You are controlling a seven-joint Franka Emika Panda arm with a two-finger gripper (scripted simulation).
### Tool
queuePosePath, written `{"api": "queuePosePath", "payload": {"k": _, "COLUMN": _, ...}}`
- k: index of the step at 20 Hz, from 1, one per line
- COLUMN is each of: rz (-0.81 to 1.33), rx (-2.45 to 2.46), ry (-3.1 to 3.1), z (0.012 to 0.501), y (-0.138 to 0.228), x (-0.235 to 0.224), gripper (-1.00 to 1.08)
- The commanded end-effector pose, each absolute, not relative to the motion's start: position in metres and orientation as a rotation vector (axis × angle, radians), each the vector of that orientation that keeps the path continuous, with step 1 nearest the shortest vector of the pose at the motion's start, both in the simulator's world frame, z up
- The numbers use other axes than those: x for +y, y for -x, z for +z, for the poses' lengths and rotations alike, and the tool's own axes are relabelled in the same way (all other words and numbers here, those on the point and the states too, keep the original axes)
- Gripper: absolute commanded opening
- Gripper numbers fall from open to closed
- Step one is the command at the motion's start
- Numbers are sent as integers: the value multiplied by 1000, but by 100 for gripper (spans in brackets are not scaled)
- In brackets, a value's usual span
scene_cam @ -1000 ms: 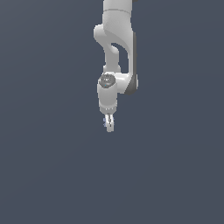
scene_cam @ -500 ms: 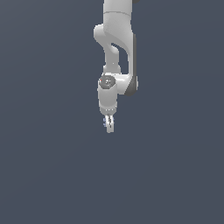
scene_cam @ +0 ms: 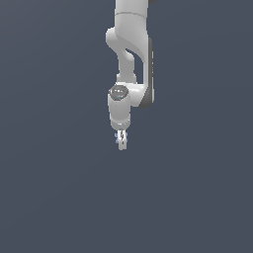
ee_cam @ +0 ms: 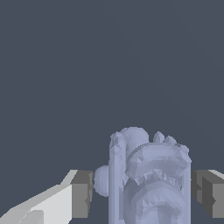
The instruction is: Pick up the object and move it to a goal position.
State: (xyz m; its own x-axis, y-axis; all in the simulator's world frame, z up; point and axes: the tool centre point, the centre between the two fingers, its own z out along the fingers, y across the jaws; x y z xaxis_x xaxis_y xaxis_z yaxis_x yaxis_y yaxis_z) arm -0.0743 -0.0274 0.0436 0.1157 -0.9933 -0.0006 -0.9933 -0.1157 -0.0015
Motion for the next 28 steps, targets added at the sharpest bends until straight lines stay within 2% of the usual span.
{"api": "queuePosePath", "payload": {"k": 1, "rz": -2, "rx": 2090, "ry": 2344, "z": 46, "y": 73, "x": -38, "gripper": -100}}
{"api": "queuePosePath", "payload": {"k": 6, "rz": -1, "rx": 2090, "ry": 2344, "z": 53, "y": 68, "x": -75, "gripper": -100}}
{"api": "queuePosePath", "payload": {"k": 19, "rz": -1, "rx": 2090, "ry": 2346, "z": 79, "y": 47, "x": -211, "gripper": -100}}
{"api": "queuePosePath", "payload": {"k": 28, "rz": 0, "rx": 2090, "ry": 2346, "z": 85, "y": 39, "x": -247, "gripper": -100}}
